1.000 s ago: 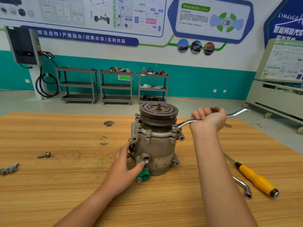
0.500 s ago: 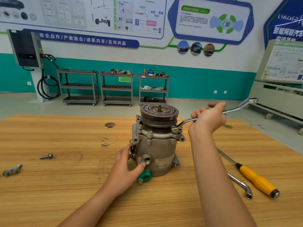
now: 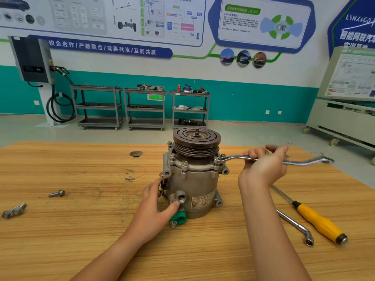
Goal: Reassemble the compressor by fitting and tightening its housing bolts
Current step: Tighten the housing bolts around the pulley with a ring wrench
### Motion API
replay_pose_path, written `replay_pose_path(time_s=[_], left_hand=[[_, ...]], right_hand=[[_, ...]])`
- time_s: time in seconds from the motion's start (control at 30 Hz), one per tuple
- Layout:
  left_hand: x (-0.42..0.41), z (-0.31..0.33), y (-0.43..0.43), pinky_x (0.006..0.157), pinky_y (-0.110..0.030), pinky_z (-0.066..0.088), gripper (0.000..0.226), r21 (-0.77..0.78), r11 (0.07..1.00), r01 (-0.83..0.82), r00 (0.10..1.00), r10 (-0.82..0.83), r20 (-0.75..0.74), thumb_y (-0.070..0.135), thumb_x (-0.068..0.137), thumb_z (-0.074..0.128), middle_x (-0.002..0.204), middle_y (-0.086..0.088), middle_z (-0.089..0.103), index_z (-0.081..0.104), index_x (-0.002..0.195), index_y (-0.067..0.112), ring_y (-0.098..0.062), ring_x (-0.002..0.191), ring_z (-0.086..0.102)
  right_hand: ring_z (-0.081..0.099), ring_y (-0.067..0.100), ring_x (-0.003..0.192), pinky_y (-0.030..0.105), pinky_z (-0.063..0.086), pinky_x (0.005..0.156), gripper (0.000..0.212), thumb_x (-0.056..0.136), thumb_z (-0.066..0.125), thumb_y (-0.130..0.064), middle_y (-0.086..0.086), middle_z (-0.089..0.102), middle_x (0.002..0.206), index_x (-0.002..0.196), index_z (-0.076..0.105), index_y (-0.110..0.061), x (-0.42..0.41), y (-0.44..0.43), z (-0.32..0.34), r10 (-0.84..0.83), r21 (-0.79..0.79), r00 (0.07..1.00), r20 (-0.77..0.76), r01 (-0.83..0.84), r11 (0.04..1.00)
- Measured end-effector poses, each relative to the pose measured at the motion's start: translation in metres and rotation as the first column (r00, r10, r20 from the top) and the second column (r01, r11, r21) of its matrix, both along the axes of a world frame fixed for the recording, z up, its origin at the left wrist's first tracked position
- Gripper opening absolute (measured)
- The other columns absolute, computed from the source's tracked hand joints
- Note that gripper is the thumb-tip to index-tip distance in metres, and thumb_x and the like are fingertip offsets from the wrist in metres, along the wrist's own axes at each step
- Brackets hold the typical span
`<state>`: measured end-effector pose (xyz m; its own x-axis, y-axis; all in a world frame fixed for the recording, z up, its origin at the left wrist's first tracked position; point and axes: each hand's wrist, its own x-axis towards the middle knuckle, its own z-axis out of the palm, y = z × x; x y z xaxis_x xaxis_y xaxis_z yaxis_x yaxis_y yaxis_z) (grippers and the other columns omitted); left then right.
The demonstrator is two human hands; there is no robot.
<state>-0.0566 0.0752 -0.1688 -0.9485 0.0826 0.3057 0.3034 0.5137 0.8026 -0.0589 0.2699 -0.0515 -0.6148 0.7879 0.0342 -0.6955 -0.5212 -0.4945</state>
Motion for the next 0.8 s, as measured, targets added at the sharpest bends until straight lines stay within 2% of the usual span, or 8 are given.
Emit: replay_pose_path(time_s=[0.13, 0.3, 0.4, 0.5, 0.57, 0.63, 0.73, 0.8], left_hand=[[0.0, -0.001, 0.0, 0.097, -0.023, 0.034, 0.076, 0.003, 1.0, -0.001, 1.0, 0.001, -0.001, 0.038, 0.084, 0.065, 0.139, 0.01, 0.028, 0.019, 0.145, 0.032, -0.002, 0.116, 0.035], [0.0, -0.001, 0.001, 0.097, -0.023, 0.034, 0.076, 0.007, 1.0, -0.006, 1.0, 0.006, 0.01, 0.037, 0.084, 0.065, 0.133, 0.013, 0.028, 0.02, 0.145, 0.031, -0.003, 0.114, 0.036], [0.001, 0.001, 0.0, 0.1, -0.022, 0.03, 0.078, 0.012, 1.0, 0.012, 1.0, -0.012, 0.004, 0.033, 0.081, 0.07, 0.132, 0.013, 0.028, 0.022, 0.142, 0.032, -0.003, 0.119, 0.034], [0.002, 0.01, 0.001, 0.102, -0.03, 0.039, 0.067, 0.041, 0.996, 0.075, 0.997, -0.075, 0.001, 0.047, 0.074, 0.062, 0.137, 0.002, 0.042, 0.04, 0.132, 0.022, -0.007, 0.122, 0.042], [0.002, 0.011, 0.001, 0.099, -0.038, 0.044, 0.068, 0.045, 0.996, 0.07, 0.997, -0.069, -0.024, 0.051, 0.071, 0.054, 0.128, -0.003, 0.05, 0.044, 0.131, 0.02, -0.012, 0.121, 0.047], [0.003, 0.01, 0.001, 0.099, -0.038, 0.044, 0.065, 0.01, 0.998, 0.06, 0.998, -0.06, -0.032, 0.042, 0.073, 0.059, 0.126, -0.003, 0.051, 0.044, 0.132, 0.019, -0.013, 0.121, 0.046], [0.004, 0.006, 0.0, 0.101, -0.038, 0.042, 0.063, 0.022, 0.999, 0.031, 0.999, -0.031, -0.034, 0.029, 0.077, 0.065, 0.129, -0.001, 0.045, 0.041, 0.135, 0.019, -0.011, 0.12, 0.044], [0.005, 0.006, 0.0, 0.105, -0.037, 0.038, 0.07, 0.037, 0.999, 0.011, 1.0, -0.011, 0.0, 0.031, 0.08, 0.067, 0.135, 0.004, 0.037, 0.032, 0.141, 0.024, -0.011, 0.124, 0.04]], right_hand=[[0.045, 0.009, 0.046, 0.021, 0.046, 0.052, 0.034, 0.098, 0.04, -0.024, -0.006, 0.043, 0.047, 0.067, 0.049, -0.014, 0.031, -0.014, -0.017, -0.008, 0.1, 0.997, -0.079, 0.016, 0.995], [0.055, -0.001, 0.067, 0.016, 0.047, 0.067, 0.029, 0.083, 0.046, -0.033, -0.013, 0.058, 0.064, 0.059, 0.062, -0.028, 0.056, -0.052, -0.036, -0.111, 0.473, 0.991, -0.074, 0.133, 0.871], [0.051, -0.002, 0.076, 0.016, 0.045, 0.068, 0.024, 0.084, 0.046, -0.028, -0.014, 0.054, 0.078, 0.071, 0.064, -0.021, 0.058, -0.079, -0.041, -0.285, 0.786, 0.942, -0.177, 0.31, 0.535], [0.053, 0.014, 0.08, 0.049, 0.045, 0.084, 0.025, 0.086, 0.052, -0.021, -0.001, 0.059, 0.077, 0.077, 0.071, -0.008, 0.046, -0.099, -0.048, -0.402, 0.934, 0.872, -0.281, 0.344, 0.093], [0.058, 0.018, 0.078, 0.054, 0.032, 0.106, 0.025, 0.087, 0.052, -0.024, -0.001, 0.062, 0.074, 0.08, 0.072, -0.012, 0.037, -0.105, -0.048, -0.462, 0.956, 0.841, -0.28, 0.289, -0.054], [0.061, 0.019, 0.074, 0.049, 0.027, 0.109, 0.026, 0.087, 0.051, -0.026, -0.001, 0.062, 0.071, 0.08, 0.073, -0.013, 0.03, -0.107, -0.044, -0.457, 0.95, 0.833, -0.312, 0.28, -0.138], [0.056, 0.02, 0.057, 0.043, 0.051, 0.083, 0.031, 0.088, 0.053, -0.022, 0.002, 0.059, 0.058, 0.067, 0.069, -0.006, 0.026, -0.096, -0.034, -0.338, 0.892, 0.825, -0.452, 0.428, -0.145], [0.044, 0.014, 0.046, 0.029, 0.045, 0.05, 0.037, 0.089, 0.049, -0.016, -0.007, 0.047, 0.049, 0.053, 0.052, -0.01, 0.03, -0.084, -0.02, -0.247, 0.842, 0.837, -0.488, 0.526, 0.121]])
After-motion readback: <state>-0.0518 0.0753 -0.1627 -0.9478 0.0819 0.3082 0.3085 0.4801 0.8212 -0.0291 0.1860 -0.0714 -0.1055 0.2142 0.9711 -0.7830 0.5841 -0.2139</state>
